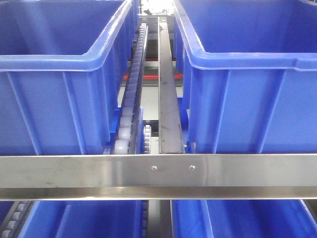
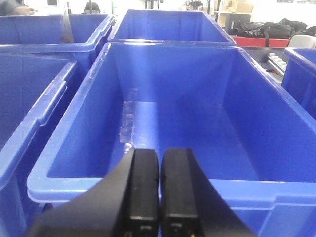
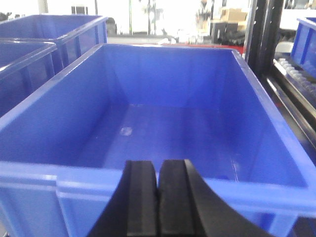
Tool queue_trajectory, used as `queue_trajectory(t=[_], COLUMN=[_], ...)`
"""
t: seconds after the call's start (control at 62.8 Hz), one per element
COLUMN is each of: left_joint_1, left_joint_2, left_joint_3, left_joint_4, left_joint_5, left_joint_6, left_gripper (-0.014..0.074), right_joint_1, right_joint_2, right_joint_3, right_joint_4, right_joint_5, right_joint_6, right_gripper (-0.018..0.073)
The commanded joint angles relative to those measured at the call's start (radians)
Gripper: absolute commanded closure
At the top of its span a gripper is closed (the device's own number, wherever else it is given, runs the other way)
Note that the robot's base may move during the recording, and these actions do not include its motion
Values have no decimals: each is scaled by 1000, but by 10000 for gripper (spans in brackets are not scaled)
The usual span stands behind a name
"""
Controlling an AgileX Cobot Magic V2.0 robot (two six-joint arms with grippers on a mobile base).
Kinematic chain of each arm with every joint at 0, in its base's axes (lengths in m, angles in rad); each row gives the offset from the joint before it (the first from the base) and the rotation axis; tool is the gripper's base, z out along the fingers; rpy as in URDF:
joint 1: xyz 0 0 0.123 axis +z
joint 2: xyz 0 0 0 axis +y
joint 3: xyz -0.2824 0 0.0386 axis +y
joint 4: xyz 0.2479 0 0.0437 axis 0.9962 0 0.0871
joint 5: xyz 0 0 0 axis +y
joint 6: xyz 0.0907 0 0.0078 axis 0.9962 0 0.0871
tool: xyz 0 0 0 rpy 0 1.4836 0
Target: Pick and sort blue part to right shelf
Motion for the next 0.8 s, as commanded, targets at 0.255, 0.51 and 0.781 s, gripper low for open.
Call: queue_trajectory(t=[0.255,0.51,0.781], left_joint_1=[1,1,1], left_joint_2=[10,12,12], left_joint_3=[-30,-30,-30], left_joint_4=[-8,-8,-8], left_joint_5=[-80,-78,-78], left_joint_6=[-6,-6,-6], left_gripper=[472,472,472], right_joint_1=[-67,-66,-66], right_joint_2=[-209,-241,-241], right_joint_3=[74,74,74], right_joint_4=[2,2,2], right_joint_5=[-47,-23,-23], right_joint_6=[-1,-1,-1], right_gripper=[504,504,504])
